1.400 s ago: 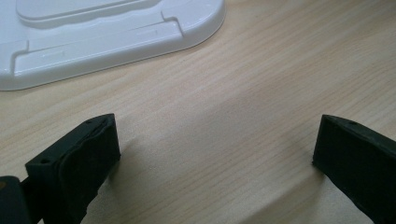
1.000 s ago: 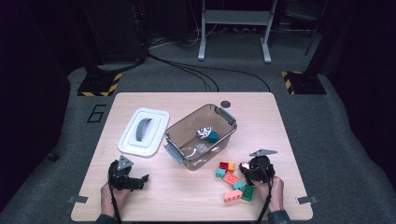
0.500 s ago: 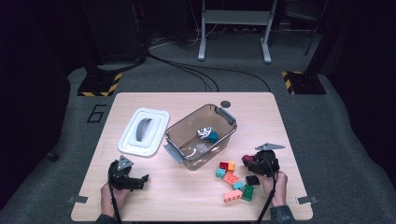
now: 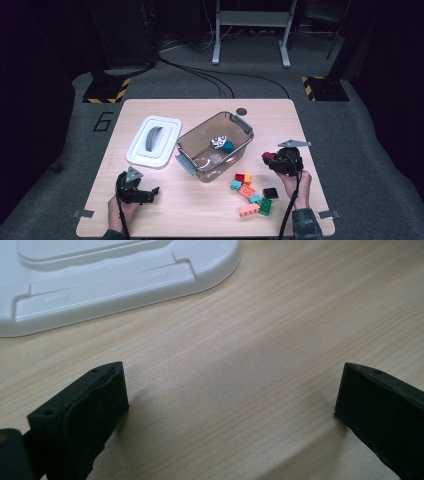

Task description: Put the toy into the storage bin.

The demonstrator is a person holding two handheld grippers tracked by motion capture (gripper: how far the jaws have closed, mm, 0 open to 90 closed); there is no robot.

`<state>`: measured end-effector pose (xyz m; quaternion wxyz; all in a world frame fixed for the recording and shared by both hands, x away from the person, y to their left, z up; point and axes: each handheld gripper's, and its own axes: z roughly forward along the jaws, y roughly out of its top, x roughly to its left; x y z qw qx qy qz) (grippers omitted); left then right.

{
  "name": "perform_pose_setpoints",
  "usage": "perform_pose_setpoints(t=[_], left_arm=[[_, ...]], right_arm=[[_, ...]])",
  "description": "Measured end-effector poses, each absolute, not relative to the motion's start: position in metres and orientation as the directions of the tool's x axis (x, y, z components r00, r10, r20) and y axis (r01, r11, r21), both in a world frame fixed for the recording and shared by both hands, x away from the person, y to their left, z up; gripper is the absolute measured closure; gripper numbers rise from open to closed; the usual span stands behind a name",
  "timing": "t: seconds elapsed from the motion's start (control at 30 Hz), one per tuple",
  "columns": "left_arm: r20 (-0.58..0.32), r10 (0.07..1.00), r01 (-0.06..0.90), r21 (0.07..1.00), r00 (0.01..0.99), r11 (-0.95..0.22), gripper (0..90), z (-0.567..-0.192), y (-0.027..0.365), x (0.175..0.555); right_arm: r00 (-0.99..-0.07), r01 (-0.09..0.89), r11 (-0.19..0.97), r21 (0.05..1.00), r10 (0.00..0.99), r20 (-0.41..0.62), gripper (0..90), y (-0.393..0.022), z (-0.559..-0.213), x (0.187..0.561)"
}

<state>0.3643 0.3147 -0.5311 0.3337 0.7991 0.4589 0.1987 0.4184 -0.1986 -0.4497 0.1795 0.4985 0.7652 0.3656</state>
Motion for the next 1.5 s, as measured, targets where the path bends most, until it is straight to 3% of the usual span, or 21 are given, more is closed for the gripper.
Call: perform_pose_setpoints(t=[0.9,1.5], left_arm=[[0.012,0.866,0.6,0.716,0.5,-0.356,0.5,-0.531,0.315,0.364],[0.011,0.866,0.6,0.717,0.5,-0.355,0.5,-0.531,0.315,0.364]], right_arm=[[-0.45,0.554,0.245,0.796,0.892,0.039,59.3,-0.185,-0.391,0.46],[-0.555,0.491,0.34,0.802,0.832,-0.012,59.2,-0.14,-0.371,0.477]])
